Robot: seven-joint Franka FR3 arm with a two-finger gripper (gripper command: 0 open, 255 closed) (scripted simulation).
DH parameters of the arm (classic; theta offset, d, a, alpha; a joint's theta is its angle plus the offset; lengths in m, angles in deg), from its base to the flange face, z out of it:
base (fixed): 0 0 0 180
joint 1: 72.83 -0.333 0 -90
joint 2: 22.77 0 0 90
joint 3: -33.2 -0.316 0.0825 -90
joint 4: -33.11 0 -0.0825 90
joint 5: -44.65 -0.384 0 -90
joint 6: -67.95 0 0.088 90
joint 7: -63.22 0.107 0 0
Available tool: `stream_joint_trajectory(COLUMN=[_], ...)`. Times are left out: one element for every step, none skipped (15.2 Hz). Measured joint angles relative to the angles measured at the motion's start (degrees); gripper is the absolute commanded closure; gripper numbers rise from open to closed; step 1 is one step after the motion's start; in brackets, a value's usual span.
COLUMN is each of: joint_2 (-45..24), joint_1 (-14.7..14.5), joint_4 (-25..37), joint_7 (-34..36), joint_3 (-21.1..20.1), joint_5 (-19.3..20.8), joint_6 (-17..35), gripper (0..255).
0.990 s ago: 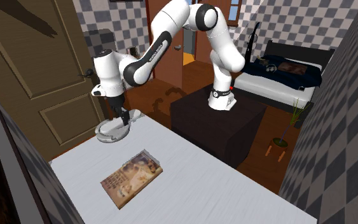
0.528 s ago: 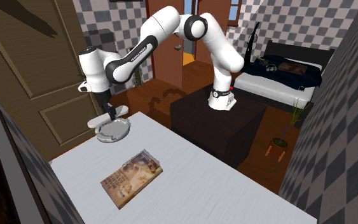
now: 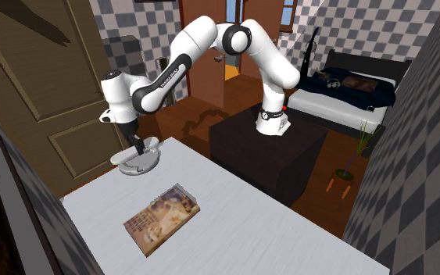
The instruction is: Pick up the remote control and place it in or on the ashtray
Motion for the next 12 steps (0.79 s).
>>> stream_joint_trajectory(joint_2=[-0.3,-0.9,-1.4,-1.8,-2.2,-2.4,-2.4,-2.4,-2.4,-2.4,-2.4,-2.4], joint_1=[0.0,0.0,-0.1,-0.1,-0.2,-0.1,-0.1,-0.1,-0.1,-0.1,-0.1,-0.1], joint_4=[-0.1,0.0,0.1,-0.1,0.2,0.2,0.1,0.1,0.1,0.2,0.1,0.1], joint_7=[0.0,0.0,0.1,0.2,0.2,0.2,0.2,0.2,0.2,0.2,0.2,0.2], joint_3=[0.0,0.1,0.1,0.1,0.2,0.2,0.2,0.2,0.2,0.2,0.2,0.2], joint_5=[0.0,0.1,0.1,0.2,0.2,0.2,0.2,0.2,0.2,0.2,0.2,0.2], joint_6=[0.4,0.9,1.2,1.9,2.1,2.2,2.3,2.4,2.4,2.4,2.4,2.4], gripper=[255,255,255,255,255,255,255,255,255,255,255,0])
